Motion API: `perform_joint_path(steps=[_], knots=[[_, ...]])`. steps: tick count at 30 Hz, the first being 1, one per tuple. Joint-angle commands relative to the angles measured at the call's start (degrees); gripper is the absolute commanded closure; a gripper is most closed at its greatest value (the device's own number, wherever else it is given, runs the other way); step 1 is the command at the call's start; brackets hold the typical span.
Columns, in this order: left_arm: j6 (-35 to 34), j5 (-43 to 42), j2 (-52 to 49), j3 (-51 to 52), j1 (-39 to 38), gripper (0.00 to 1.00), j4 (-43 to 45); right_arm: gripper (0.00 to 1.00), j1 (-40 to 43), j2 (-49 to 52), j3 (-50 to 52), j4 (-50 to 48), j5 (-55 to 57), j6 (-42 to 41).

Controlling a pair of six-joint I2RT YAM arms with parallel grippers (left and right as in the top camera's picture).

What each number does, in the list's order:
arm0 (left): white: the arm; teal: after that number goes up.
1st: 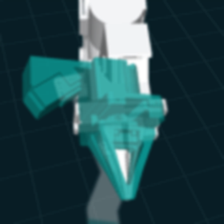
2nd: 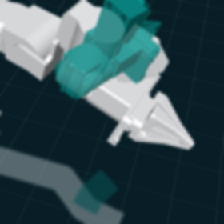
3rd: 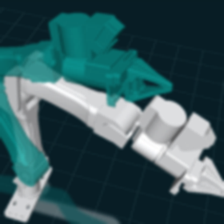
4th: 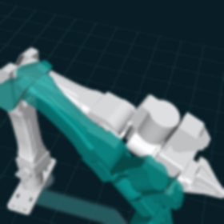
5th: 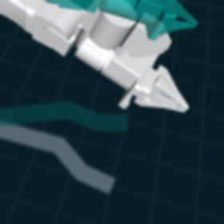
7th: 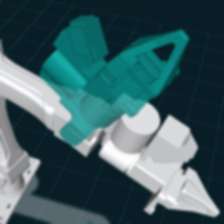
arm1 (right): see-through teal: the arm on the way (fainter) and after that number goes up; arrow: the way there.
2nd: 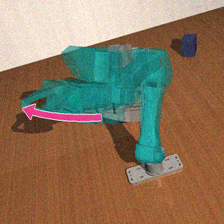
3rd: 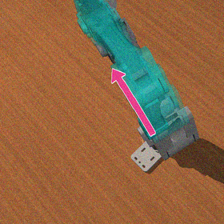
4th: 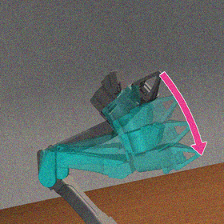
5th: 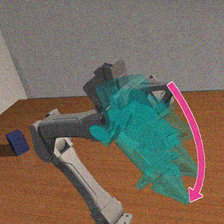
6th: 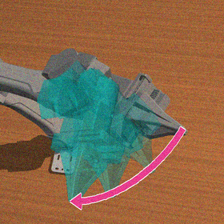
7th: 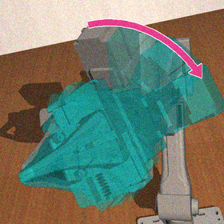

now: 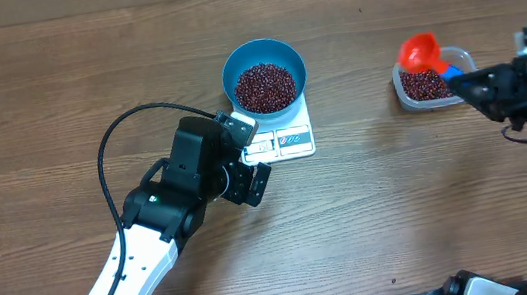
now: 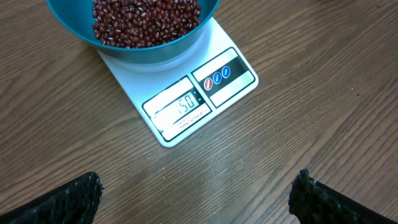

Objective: Scoop item into bowl and weigh 150g on scale

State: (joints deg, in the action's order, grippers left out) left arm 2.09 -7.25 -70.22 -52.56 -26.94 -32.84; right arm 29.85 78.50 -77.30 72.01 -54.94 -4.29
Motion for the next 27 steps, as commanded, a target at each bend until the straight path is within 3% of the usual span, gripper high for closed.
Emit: perform_joint_path(steps=[1,12,18,27], knots=[[0.52,0.35,-0.20,-1.18,0.31,0.00,0.04,0.96,4.24,-0.17,1.68,0.92,-2.69,3.23],[1.79,0.85,-0.17,-1.18,0.35,0.01,1.20,0.96,18.10,-0.17,8.04,5.09,-8.17,12.63],[1.75,0.79,-0.17,-1.18,0.33,0.00,1.84,0.96,19.45,-0.17,8.70,8.48,-8.17,18.14],[1.55,0.81,-0.17,-1.18,0.35,0.00,2.05,0.96,19.45,-0.17,8.70,8.41,-8.17,18.34]])
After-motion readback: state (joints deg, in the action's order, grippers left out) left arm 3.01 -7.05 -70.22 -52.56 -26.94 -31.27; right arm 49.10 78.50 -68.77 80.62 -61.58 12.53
